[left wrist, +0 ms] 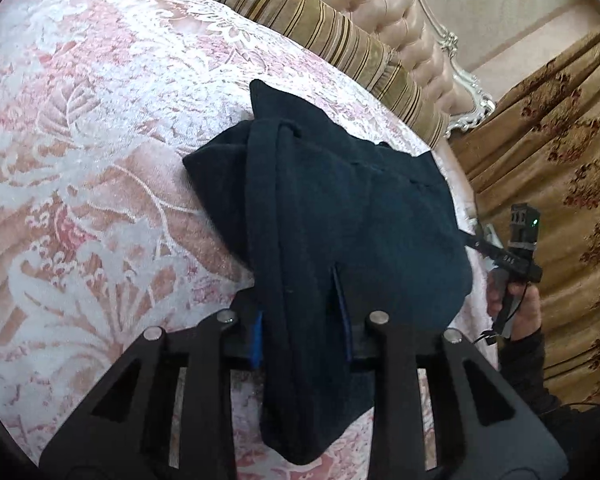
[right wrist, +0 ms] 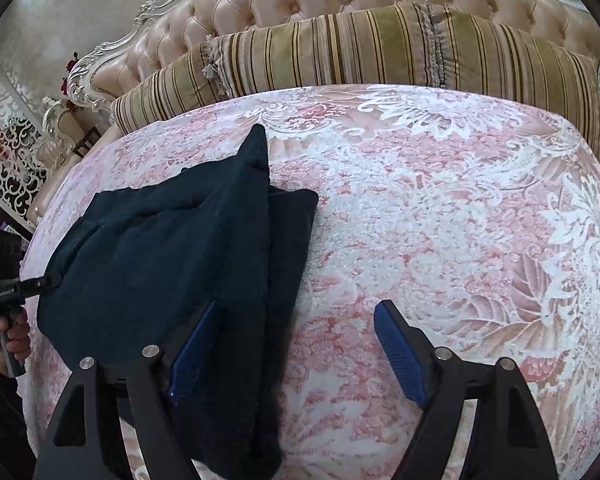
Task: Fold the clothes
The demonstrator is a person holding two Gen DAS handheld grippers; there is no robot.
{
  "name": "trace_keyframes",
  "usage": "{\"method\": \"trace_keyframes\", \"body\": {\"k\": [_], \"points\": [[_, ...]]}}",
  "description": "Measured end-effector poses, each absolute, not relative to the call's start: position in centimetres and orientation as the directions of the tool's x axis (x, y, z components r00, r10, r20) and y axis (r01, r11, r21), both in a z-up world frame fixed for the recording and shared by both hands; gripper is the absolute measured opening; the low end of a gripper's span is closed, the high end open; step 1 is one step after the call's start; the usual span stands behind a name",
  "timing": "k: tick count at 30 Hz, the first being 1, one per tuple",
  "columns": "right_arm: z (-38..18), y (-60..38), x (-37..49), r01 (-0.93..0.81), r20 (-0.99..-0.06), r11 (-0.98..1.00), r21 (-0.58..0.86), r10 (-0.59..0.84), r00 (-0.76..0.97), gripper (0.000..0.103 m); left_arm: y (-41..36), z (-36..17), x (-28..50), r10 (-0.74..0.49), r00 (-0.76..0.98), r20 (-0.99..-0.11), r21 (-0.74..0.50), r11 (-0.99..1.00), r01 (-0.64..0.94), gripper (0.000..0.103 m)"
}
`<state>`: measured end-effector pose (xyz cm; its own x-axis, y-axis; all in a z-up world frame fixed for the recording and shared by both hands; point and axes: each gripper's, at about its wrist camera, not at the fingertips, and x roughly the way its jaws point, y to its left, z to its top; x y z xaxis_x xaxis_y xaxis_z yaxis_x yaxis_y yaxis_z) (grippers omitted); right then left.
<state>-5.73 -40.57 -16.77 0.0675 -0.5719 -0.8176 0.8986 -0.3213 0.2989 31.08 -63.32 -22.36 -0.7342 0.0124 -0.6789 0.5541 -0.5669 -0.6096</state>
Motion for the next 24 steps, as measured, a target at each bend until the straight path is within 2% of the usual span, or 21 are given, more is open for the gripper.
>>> {"method": "trace_keyframes", "body": {"k": [2, 4, 6, 11, 17, 19, 20, 21, 24], "points": [[-16.7, -40.6, -5.8, 0.891, -0.803, -0.315, 0.327, -0.589, 0.086, 0.08, -63.2, -22.3, 31.1, 0.01, -0.732, -0.681, -0.606, -0.567, 0.557, 0.033], [-17.2, -40.5, -6.5, 0.851, -0.772, -0.301, 0.431, -0.611, 0.175, 0.08, -63.3, -22.4, 31.3, 0.009, -0.733, -0.68, -0.609, -0.564, 0.558, 0.034], [-17.5, -40.6, -6.8, 0.829, -0.753, -0.293, 0.476, -0.622, 0.212, 0.082, -63.2, -22.5, 31.5, 0.008, -0.733, -0.68, -0.609, -0.564, 0.558, 0.034], [-17.5, -41.5, -6.1, 0.836, -0.741, -0.259, 0.483, -0.63, 0.233, 0.088, -62.9, -22.3, 31.1, 0.0, -0.725, -0.689, -0.595, -0.57, 0.566, 0.034], [-17.5, -43.3, -3.7, 0.877, -0.763, -0.208, 0.433, -0.602, 0.234, 0.088, -62.7, -22.3, 31.1, -0.011, -0.723, -0.691, -0.588, -0.573, 0.57, 0.035], [-17.4, -43.5, -3.2, 0.889, -0.774, -0.213, 0.405, -0.597, 0.209, 0.083, -62.6, -22.3, 31.0, -0.019, -0.719, -0.695, -0.579, -0.579, 0.575, 0.035], [-17.3, -43.5, -3.1, 0.893, -0.777, -0.216, 0.396, -0.596, 0.2, 0.072, -62.3, -22.2, 30.8, -0.033, -0.71, -0.704, -0.561, -0.586, 0.584, 0.035], [-17.2, -43.5, -3.1, 0.896, -0.78, -0.218, 0.387, -0.595, 0.192, 0.067, -62.1, -22.0, 30.5, -0.05, -0.698, -0.714, -0.54, -0.596, 0.594, 0.035], [-17.0, -43.5, -2.6, 0.91, -0.785, -0.214, 0.356, -0.596, 0.167, 0.064, -61.3, -21.5, 29.9, -0.1, -0.663, -0.742, -0.475, -0.619, 0.625, 0.035]]}}
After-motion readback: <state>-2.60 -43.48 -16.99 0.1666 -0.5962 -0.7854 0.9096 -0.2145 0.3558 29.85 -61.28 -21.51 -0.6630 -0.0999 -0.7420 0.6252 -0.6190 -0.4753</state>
